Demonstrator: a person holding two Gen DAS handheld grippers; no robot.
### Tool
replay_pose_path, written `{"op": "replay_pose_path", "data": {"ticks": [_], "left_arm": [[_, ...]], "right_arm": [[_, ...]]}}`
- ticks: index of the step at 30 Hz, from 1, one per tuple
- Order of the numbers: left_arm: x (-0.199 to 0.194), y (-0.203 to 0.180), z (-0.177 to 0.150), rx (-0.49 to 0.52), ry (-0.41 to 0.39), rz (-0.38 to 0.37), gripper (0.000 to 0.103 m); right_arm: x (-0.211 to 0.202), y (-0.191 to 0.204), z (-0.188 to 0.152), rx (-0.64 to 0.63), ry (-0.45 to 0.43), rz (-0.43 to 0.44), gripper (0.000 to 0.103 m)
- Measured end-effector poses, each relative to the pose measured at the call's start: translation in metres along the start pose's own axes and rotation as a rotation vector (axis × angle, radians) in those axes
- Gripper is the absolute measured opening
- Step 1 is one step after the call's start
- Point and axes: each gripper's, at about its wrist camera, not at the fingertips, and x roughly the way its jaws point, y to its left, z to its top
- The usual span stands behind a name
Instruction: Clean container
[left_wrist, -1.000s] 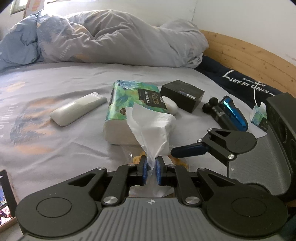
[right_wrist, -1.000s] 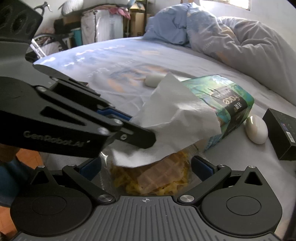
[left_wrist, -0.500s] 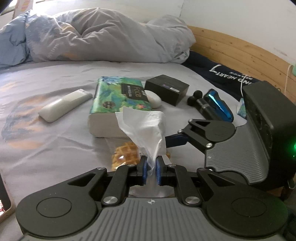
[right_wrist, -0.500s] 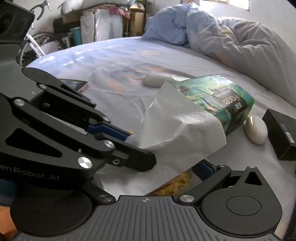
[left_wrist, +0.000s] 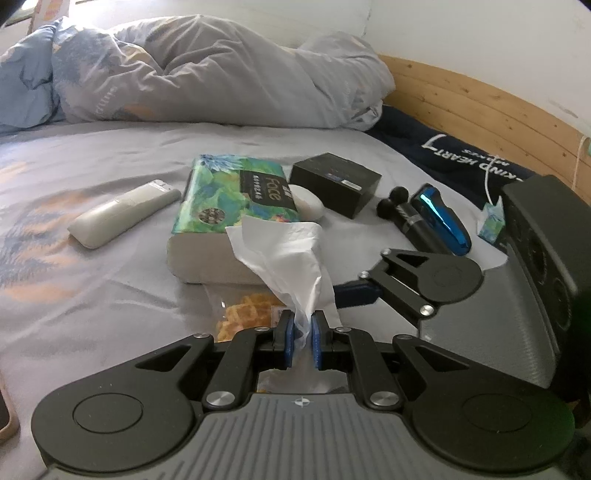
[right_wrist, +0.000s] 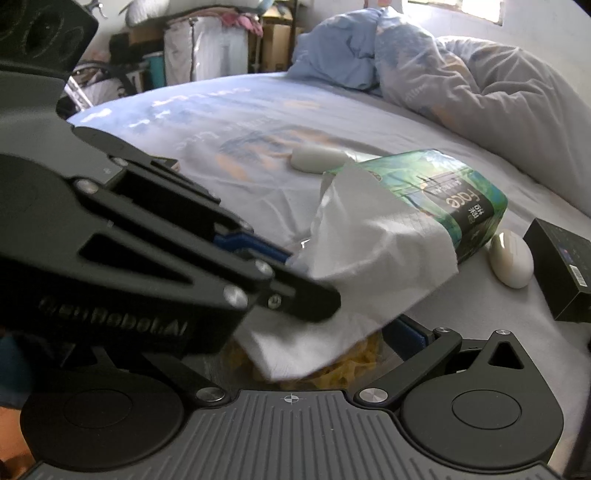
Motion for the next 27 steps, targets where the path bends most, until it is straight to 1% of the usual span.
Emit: {"op": "replay_pose_path", "data": {"ticks": [9,14,25,27], "left_arm": [[-0.004,0.011,0.001,-0.018,-0.007,0.032,0.018],[-0.007,0.016,0.002,-0.024,0.000,0.034,0.018],[-0.012,0.018,-0.001,-0.024,0.031,-0.001,0.018],[-0.011,0.017,-0.001,-0.027,0.036,-0.009,0.021]], "right_arm": [[0.002,0.000,0.002,-0.010,0.005,0.000,0.103],[0.003,-0.001,0.003,-0.007,0.006,0.004,0.103],[0.008,0.001,0.004,-0.008,0.012,-0.006,0.103],[0.009,0.002,0.004,-0.009,0.013,-0.007,0.103]]}}
